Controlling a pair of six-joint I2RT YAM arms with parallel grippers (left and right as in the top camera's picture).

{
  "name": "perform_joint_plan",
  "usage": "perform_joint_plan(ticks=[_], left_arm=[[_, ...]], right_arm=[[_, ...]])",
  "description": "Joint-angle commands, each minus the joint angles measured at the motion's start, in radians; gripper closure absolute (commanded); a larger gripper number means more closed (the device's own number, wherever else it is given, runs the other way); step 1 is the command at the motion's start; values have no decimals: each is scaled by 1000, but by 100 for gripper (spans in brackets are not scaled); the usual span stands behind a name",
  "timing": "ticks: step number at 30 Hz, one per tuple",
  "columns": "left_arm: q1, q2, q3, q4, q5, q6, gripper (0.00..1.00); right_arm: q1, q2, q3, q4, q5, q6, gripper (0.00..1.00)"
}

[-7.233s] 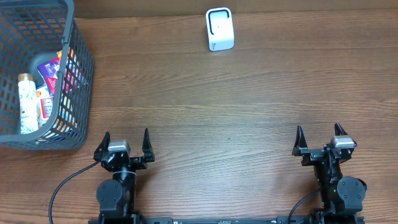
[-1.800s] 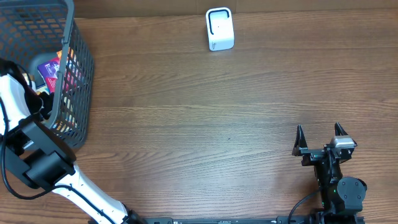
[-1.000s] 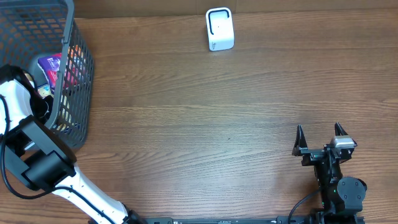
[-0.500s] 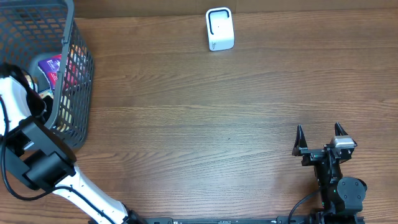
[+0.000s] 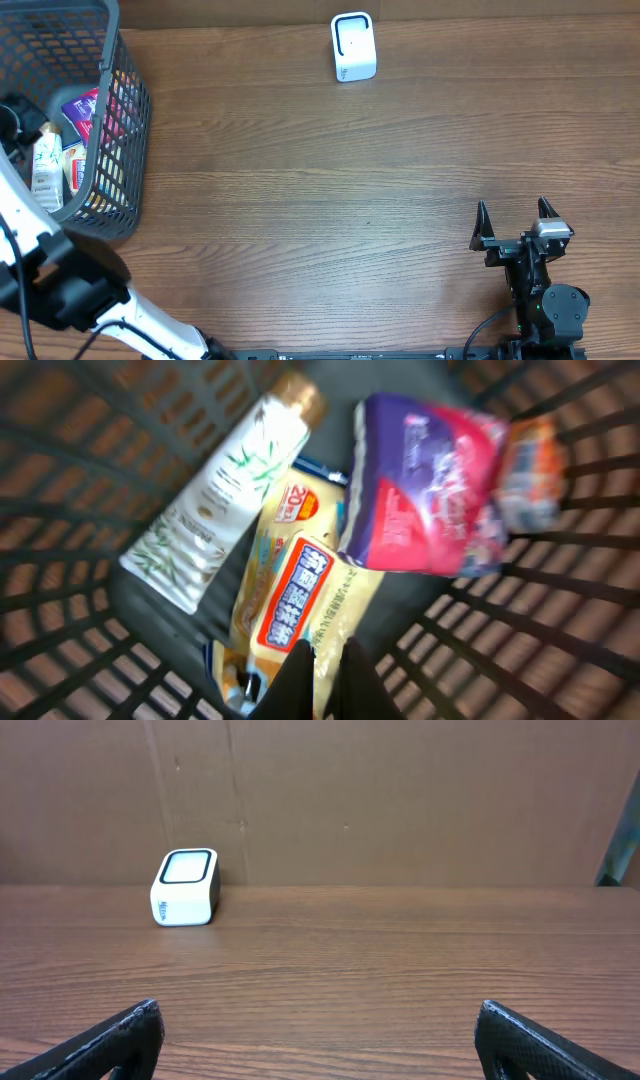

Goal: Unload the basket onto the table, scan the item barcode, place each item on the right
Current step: 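Grasp the yellow-blue snack bag in the basket with the left gripper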

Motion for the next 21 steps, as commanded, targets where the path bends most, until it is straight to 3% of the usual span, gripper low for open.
perform_joint_plan(ticks=[1,5,9,21], left_arm=[[-7,-35,14,-18,-29,-10,96],[-7,-15,-49,-37,-85,-10,36],[-6,8,-145,-14,-98,-11,0],[-4,40,-429,144,-105,-30,0]], right_arm=[[4,-10,-10,7,2,2,0],[4,-10,-10,7,2,2,0],[4,-10,-10,7,2,2,0],[4,-10,-10,7,2,2,0]])
